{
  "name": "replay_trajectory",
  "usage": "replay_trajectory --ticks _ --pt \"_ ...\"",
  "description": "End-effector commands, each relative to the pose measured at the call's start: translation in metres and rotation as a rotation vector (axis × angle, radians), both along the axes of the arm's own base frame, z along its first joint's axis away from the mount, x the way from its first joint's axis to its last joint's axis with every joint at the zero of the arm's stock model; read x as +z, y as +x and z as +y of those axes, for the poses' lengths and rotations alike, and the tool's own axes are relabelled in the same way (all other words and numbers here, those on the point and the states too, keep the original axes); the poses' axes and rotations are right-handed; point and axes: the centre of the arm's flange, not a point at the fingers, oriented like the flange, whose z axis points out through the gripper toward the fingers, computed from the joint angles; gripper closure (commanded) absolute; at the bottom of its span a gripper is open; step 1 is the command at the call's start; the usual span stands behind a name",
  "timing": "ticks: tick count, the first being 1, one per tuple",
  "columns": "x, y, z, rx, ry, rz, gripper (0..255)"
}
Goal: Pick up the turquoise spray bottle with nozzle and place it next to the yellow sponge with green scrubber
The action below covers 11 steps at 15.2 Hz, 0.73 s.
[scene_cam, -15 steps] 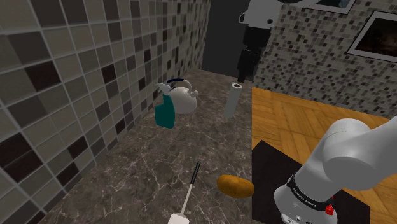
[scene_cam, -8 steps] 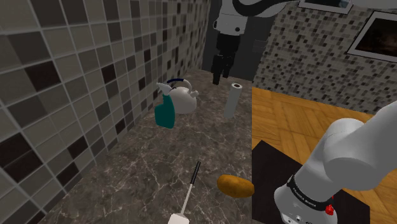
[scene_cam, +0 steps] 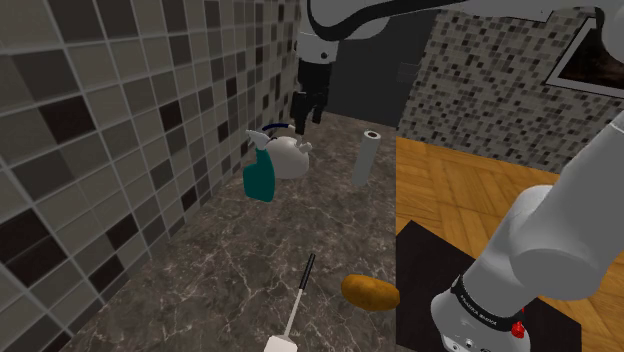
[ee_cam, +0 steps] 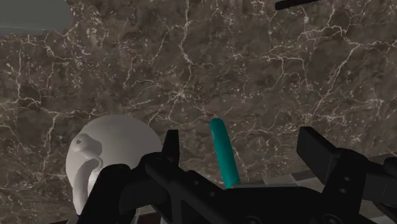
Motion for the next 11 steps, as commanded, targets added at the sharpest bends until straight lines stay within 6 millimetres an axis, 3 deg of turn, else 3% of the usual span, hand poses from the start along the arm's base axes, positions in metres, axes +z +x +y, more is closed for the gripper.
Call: replay_trajectory --ticks 1,9,11 --pt "-0.011 0.023 0.013 0.015 -0.002 -0.006 0" --pt "-0.044 0.11 0.058 0.071 -0.013 -0.026 0" --pt "-0.054 0.11 0.058 0.071 -0.013 -0.026 0"
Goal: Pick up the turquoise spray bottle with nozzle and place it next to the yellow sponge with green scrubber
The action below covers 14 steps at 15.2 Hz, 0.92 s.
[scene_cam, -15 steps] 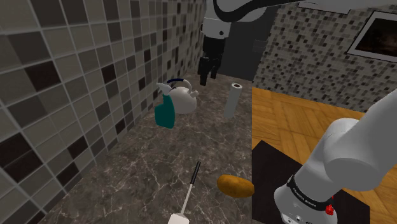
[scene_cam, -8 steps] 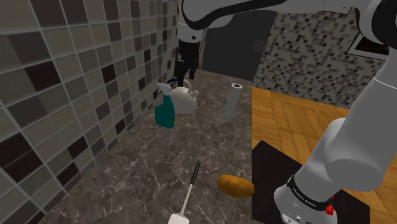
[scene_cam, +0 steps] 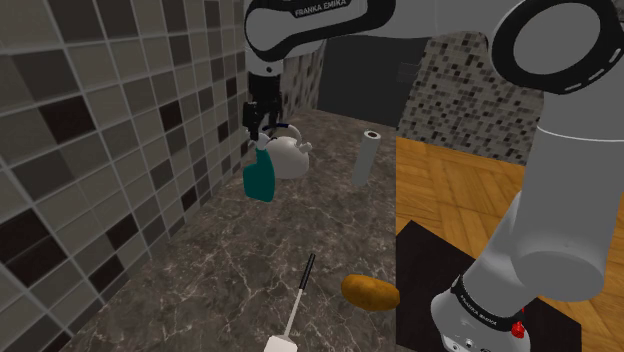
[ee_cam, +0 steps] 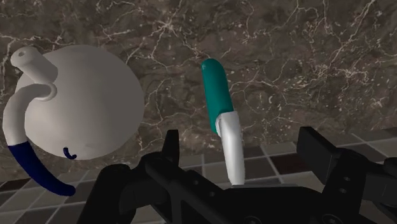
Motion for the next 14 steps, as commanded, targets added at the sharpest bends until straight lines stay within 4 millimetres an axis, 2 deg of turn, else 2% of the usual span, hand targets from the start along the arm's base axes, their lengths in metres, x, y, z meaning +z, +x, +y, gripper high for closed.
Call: replay_trajectory --ticks 1,6,14 --pt "-0.011 0.002 -0.001 0.001 0.0 -0.001 0" --pt "-0.036 0.002 -0.001 0.001 0.0 -0.001 0" --pt "-0.035 0.002 -0.001 0.001 0.0 -0.001 0"
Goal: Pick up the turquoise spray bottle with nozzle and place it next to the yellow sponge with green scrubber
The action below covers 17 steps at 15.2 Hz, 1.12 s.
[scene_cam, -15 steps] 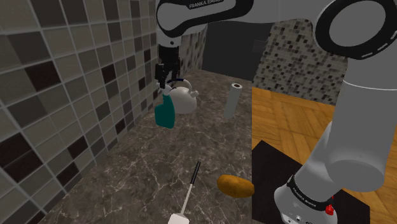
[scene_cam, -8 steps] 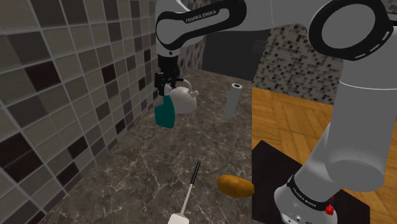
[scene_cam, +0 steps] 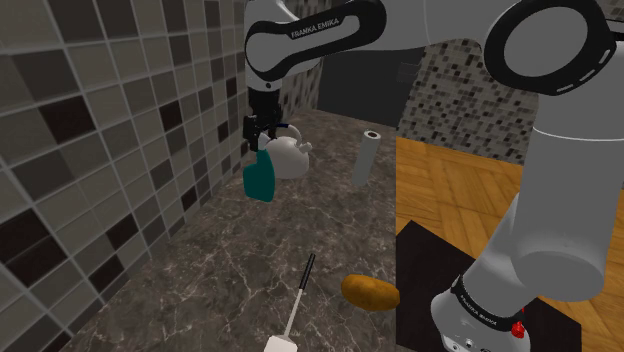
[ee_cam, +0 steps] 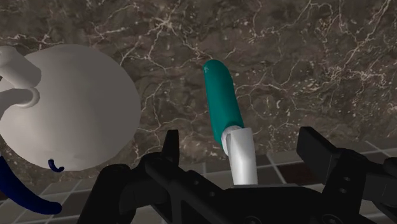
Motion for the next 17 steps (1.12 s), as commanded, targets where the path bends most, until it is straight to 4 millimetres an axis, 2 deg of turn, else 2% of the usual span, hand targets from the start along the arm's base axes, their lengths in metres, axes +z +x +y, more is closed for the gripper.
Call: replay_trajectory --ticks 1,10,17 --pt "0.0 0.0 0.0 0.0 0.0 0.0 255" --pt "0.0 0.0 0.0 0.0 0.0 0.0 255" --pt "0.037 0.0 0.0 0.0 0.0 0.0 255"
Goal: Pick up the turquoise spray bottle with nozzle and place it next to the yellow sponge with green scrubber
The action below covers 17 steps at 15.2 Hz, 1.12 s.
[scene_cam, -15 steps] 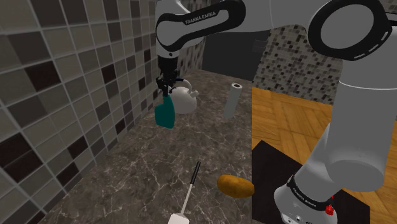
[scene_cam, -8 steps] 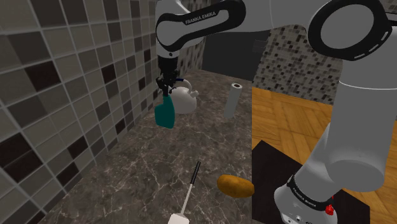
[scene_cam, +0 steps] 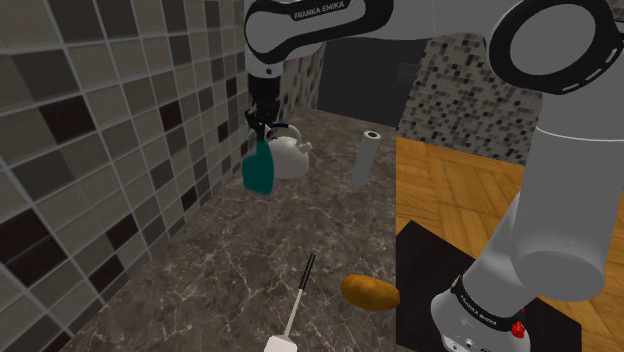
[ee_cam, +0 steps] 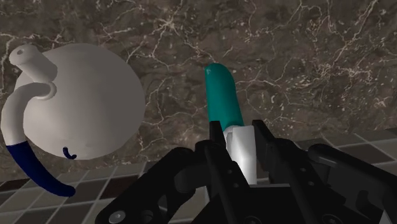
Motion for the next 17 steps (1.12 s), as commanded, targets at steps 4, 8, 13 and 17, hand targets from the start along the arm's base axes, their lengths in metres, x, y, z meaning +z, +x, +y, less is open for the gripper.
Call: replay_trajectory --ticks 4,8,13,17 --pt "0.027 0.0 0.001 0.0 0.0 0.0 255" --pt "0.048 0.0 0.001 0.0 0.0 0.0 255" --pt "0.073 -0.024 0.004 0.0 0.0 0.0 255" --pt "0.094 -0.072 0.011 0.0 0.0 0.0 255"
